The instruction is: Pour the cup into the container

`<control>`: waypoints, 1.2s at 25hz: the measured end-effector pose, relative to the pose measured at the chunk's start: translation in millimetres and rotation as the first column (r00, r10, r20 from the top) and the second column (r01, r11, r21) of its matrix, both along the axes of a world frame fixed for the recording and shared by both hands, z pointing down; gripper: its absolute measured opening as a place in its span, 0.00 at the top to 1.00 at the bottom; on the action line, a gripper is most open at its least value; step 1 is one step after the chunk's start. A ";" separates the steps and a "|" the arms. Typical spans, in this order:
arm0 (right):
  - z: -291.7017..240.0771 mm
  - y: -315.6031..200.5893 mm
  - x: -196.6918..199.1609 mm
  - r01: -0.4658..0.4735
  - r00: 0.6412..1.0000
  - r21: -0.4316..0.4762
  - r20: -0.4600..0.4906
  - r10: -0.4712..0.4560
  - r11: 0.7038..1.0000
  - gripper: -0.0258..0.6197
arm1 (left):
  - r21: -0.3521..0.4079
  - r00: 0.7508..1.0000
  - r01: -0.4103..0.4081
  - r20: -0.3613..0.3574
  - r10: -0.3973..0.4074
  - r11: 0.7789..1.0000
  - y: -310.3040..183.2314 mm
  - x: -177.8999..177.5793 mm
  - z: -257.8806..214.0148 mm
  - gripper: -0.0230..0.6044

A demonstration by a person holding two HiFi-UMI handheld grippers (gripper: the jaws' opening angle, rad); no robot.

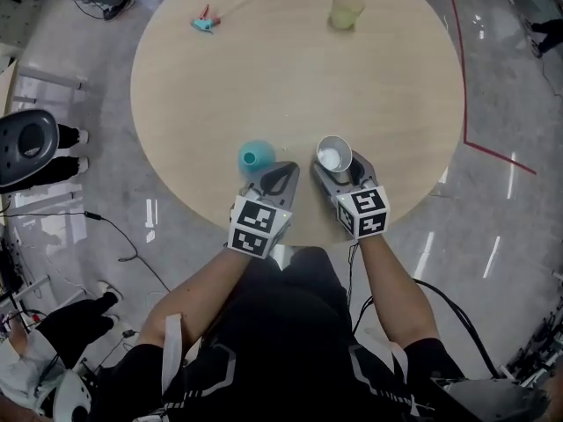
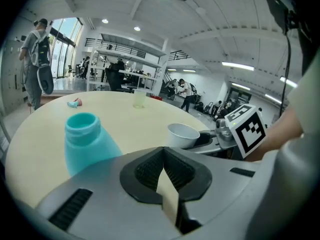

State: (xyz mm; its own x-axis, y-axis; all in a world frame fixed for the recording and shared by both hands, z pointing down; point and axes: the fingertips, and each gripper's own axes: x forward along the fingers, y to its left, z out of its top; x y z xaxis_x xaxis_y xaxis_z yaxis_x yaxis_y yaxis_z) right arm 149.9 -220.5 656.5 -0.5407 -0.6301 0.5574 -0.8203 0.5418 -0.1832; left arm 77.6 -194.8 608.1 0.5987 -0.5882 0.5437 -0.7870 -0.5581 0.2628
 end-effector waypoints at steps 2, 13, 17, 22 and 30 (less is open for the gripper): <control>1.1 -0.2 -0.4 -0.015 1.000 0.005 0.019 0.015 1.000 0.51 | -0.006 1.000 0.001 0.006 -0.001 1.000 -1.0 0.4 7.0 0.96; 12.6 6.9 -2.9 -0.005 1.000 -0.012 0.016 0.005 1.000 0.51 | -0.019 0.999 -0.039 0.013 0.040 0.999 6.6 14.1 18.4 0.96; 12.4 7.3 3.5 -0.010 1.000 -0.020 -0.001 0.010 1.000 0.51 | 0.012 0.998 -0.063 0.012 0.063 0.998 4.5 16.6 7.3 0.96; -7.2 24.7 15.9 -0.013 1.000 -0.021 0.003 0.013 1.000 0.51 | 0.035 0.996 -0.091 -0.010 0.091 0.995 10.7 18.0 -18.2 0.96; -77.6 18.6 38.6 -0.060 0.998 0.056 0.034 0.058 0.997 0.52 | 0.108 0.995 -0.071 -0.063 0.078 0.992 -8.8 -2.7 -73.9 0.96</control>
State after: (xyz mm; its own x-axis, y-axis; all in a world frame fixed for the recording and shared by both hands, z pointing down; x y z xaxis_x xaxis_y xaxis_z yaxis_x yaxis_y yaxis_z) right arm 188.5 -201.9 578.9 -0.5182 -0.6916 0.5030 -0.8456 0.5026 -0.1801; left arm 74.9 -203.6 534.2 0.6755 -0.5929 0.4385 -0.7252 -0.6416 0.2497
